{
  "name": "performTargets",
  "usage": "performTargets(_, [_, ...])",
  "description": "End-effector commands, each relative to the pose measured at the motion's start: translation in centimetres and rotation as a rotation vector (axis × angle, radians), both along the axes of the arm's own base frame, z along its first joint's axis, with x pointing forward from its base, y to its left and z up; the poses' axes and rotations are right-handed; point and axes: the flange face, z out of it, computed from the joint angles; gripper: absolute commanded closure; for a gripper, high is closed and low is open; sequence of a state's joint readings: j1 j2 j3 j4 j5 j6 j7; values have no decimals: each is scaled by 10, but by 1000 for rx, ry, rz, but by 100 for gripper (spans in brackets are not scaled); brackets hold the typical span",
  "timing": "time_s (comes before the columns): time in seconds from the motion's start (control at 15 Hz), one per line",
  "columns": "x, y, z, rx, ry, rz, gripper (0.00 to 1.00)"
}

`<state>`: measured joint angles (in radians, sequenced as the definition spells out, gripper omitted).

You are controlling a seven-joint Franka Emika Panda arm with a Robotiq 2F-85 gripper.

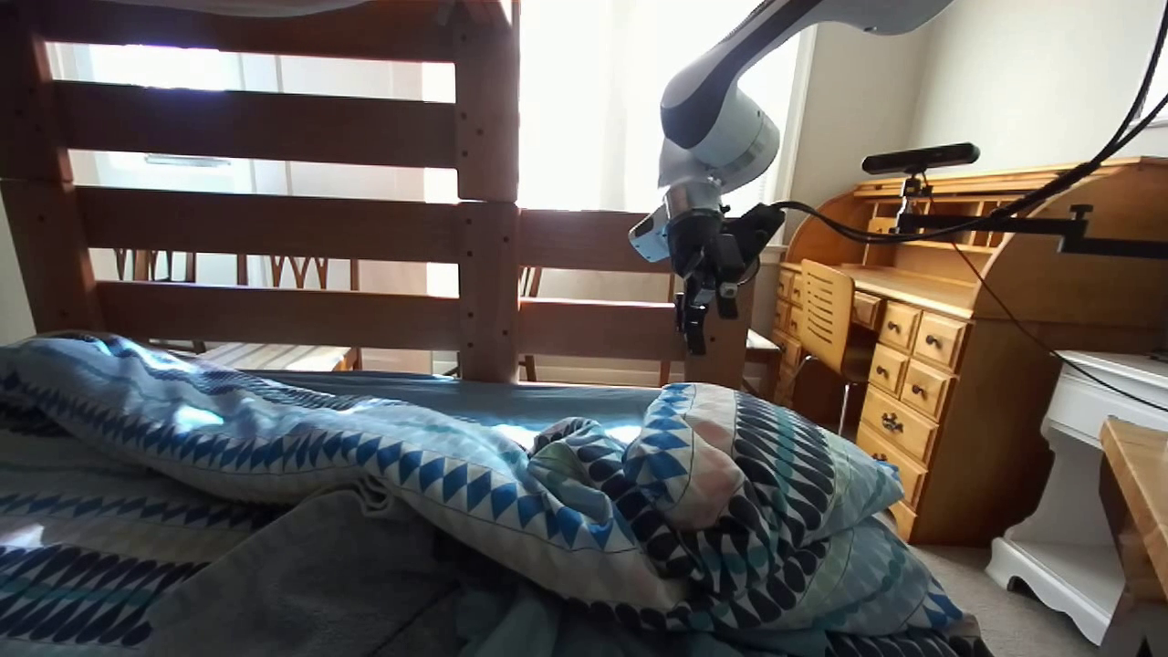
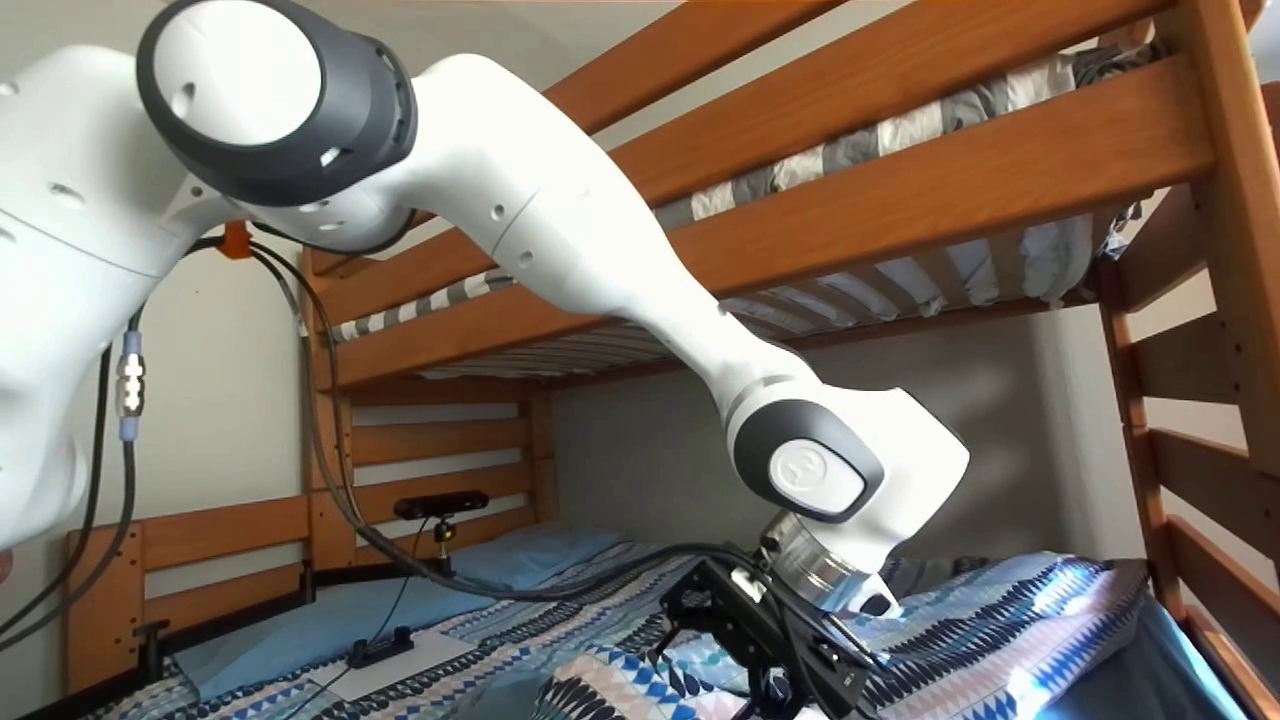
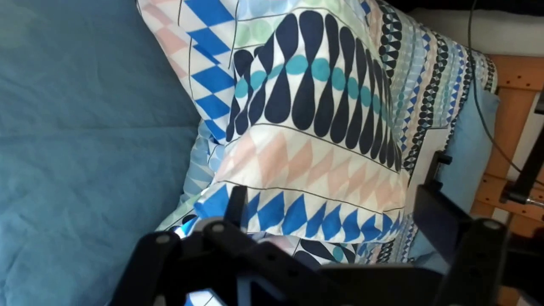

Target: Move the right corner of the blanket to the right

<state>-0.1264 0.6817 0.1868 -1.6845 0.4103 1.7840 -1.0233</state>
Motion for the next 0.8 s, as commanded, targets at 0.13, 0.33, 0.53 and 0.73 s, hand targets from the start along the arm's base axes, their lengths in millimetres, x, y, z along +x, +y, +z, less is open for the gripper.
performTargets(0.13, [5, -1, 1, -10, -59, -26, 0])
performTargets(0.33, [11, 10, -11, -6, -171, -98, 0])
performTargets(0.53, [7, 24, -22, -17, -191, -76, 0])
performTargets(0.73, [2, 29, -33, -36, -205, -74, 0])
